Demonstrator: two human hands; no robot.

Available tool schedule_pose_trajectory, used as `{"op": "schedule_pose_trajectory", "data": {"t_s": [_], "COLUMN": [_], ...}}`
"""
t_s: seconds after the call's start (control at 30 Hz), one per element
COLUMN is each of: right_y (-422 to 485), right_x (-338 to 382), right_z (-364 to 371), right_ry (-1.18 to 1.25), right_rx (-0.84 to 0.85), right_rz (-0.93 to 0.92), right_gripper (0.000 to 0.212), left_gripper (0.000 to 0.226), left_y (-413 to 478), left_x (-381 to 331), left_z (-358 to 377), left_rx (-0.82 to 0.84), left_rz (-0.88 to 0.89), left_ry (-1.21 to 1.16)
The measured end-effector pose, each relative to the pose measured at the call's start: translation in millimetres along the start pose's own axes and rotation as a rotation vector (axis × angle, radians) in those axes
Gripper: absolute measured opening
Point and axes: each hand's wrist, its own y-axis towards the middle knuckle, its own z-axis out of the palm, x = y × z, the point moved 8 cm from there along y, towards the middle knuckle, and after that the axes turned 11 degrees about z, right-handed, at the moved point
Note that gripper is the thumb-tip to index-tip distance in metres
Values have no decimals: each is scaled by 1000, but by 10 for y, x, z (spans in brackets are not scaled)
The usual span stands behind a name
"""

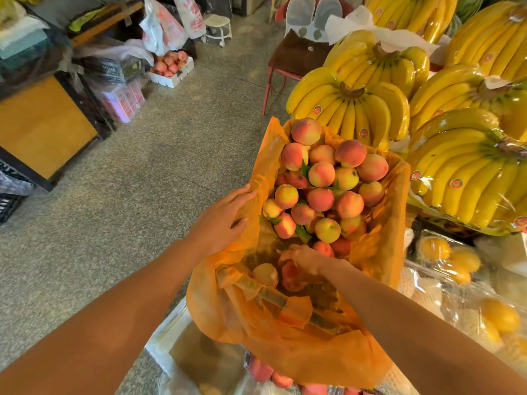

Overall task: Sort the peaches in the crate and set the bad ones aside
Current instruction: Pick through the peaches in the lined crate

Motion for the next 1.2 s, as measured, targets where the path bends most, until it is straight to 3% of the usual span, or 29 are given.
{"op": "schedule_pose_trajectory", "data": {"t_s": [0.27,0.37,0.63,0.83,0.9,1.0,1.2], "right_y": [-39,-132,-827,-1157,-1089,-845,-588], "right_x": [-19,-81,-845,-1497,-1597,-1643,-1613], "right_z": [5,-183,-1557,-2000,-2028,-2037,-2099], "right_ry": [110,224,746,757,749,679,542], "right_rx": [94,33,-798,-1169,-1164,-1016,-896], "right_rz": [22,42,45,279,339,406,465], "right_gripper": [46,44,14,29,41,56,69], "left_gripper": [57,47,20,27,37,49,61], "left_y": [56,150,786,1389,1572,1830,2215], "left_x": [-46,-88,-419,-585,-611,-617,-436], "left_z": [-41,-95,-337,-293,-254,-204,-123], "left_rx": [-5,-49,-217,-228,-216,-218,-194], "left_rz": [-10,-5,31,32,34,21,-48], "left_ry": [110,224,285,239,252,272,327]}}
